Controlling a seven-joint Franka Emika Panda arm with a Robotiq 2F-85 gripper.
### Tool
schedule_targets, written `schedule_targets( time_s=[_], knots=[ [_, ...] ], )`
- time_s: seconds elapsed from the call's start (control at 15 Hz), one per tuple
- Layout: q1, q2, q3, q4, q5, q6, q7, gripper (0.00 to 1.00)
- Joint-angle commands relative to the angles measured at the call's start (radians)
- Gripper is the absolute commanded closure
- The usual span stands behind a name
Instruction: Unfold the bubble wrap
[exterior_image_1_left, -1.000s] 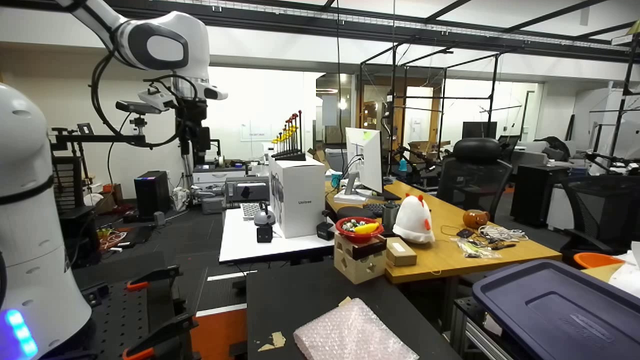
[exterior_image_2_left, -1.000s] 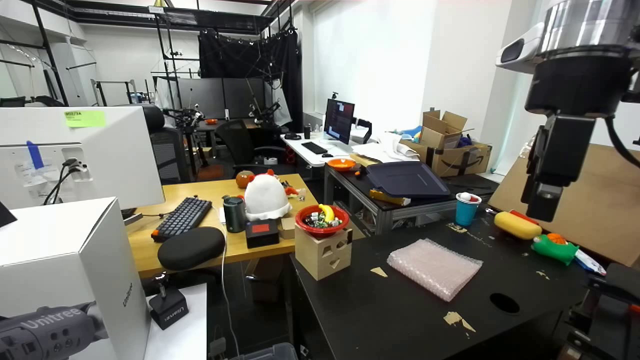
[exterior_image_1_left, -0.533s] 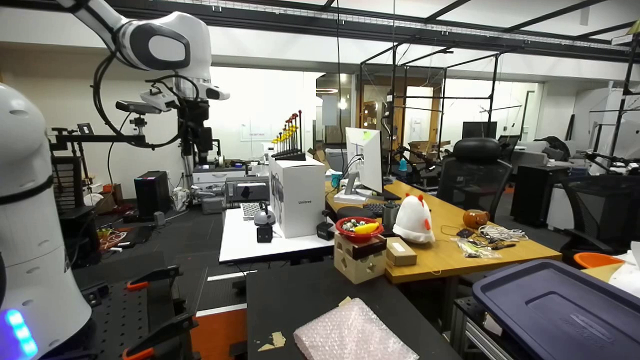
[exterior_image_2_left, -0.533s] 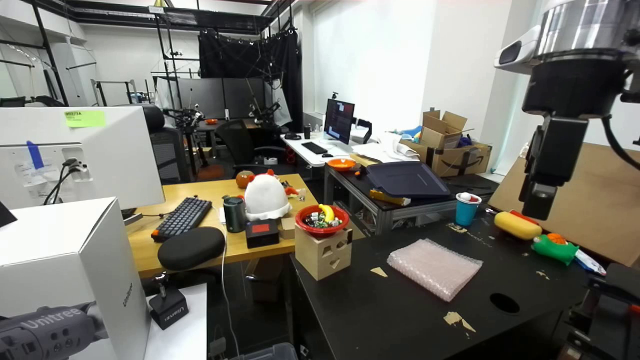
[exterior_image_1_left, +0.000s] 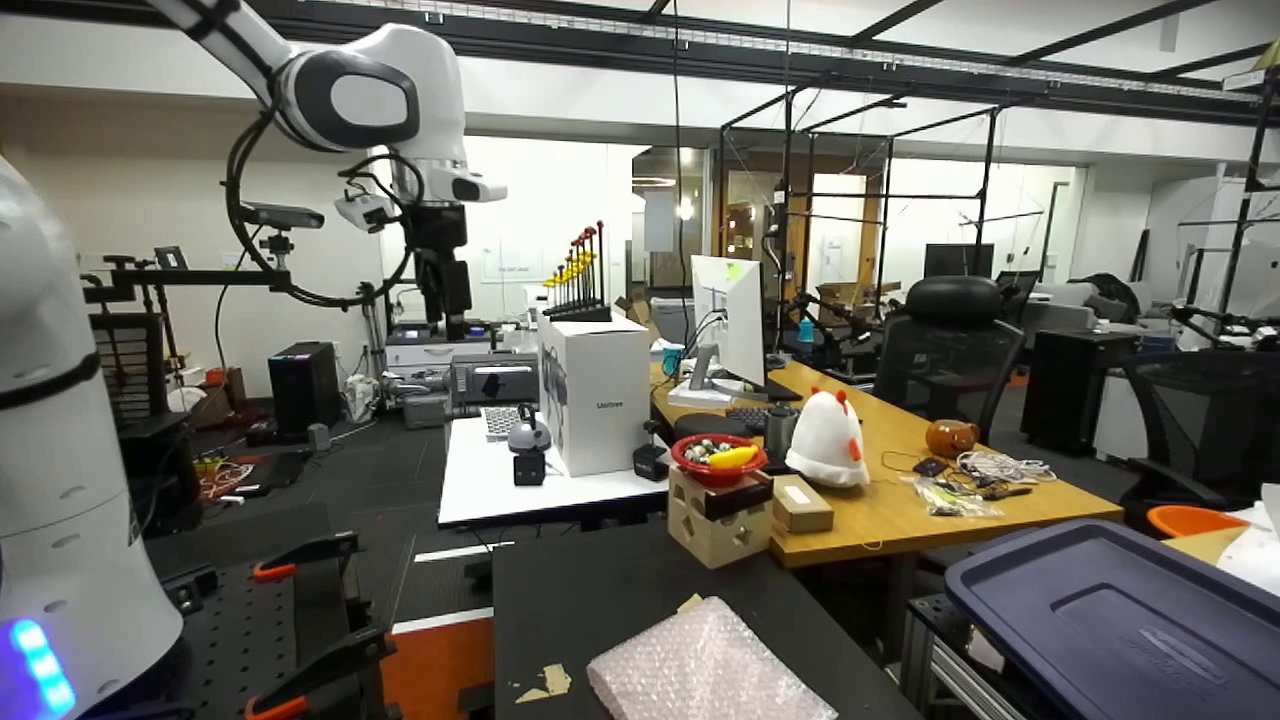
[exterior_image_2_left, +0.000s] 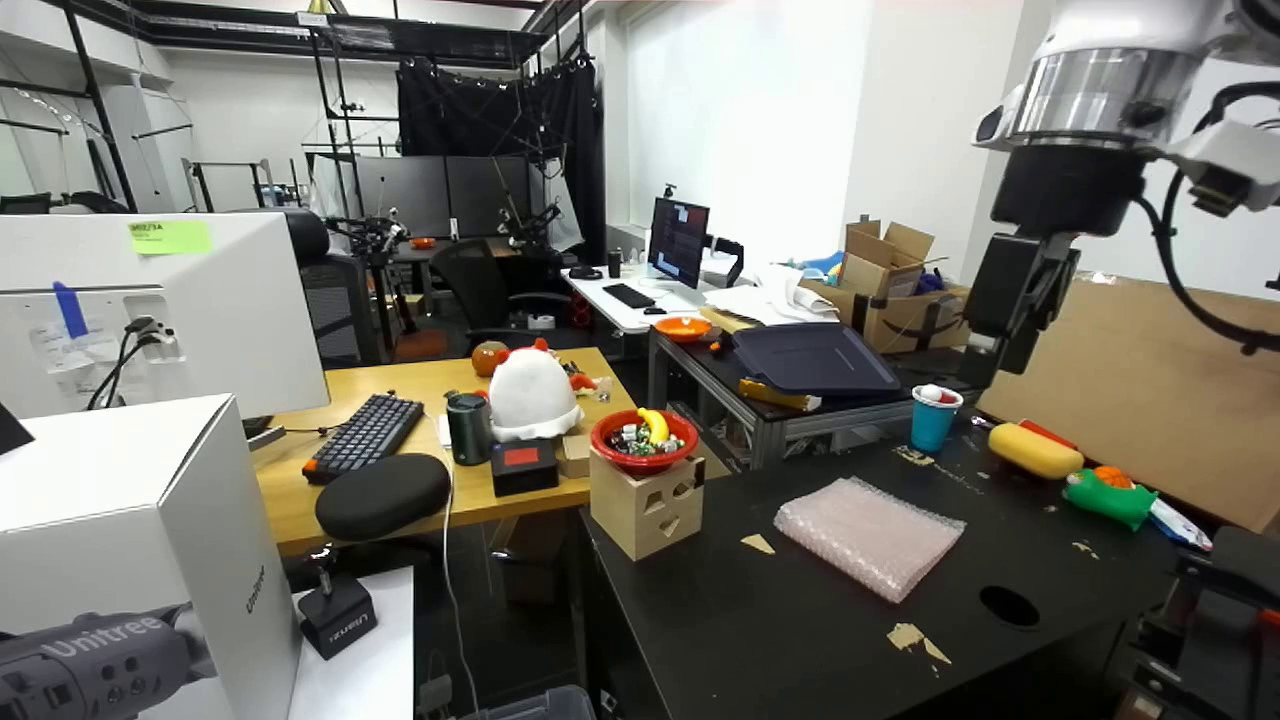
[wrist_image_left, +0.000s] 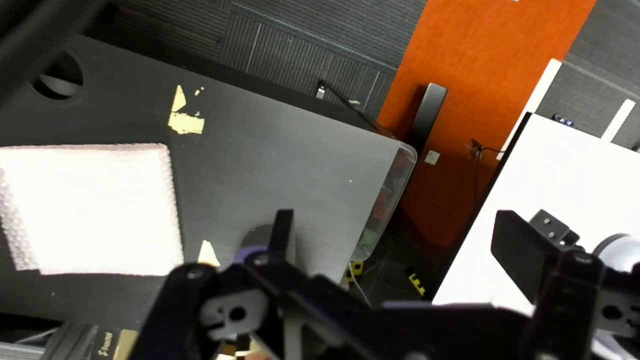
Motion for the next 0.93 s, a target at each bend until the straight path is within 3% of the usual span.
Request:
schedule_targets(
  time_s=[0.0,0.33,0.67,0.87],
  knots=[
    [-0.077,0.116,-0.047,0.034,-0.040,0.094,0.032,0.00],
    [-0.177,0.327,-0.108,0.074,-0.157,0.285,0.011,0.00],
    [-0.252,0.507,-0.182,0.175,-0.316,0.331,-0.002,0.00],
    [-0.278,0.603,-0.239,0.259,-0.354,0.316,-0.044,0.00]
  ],
)
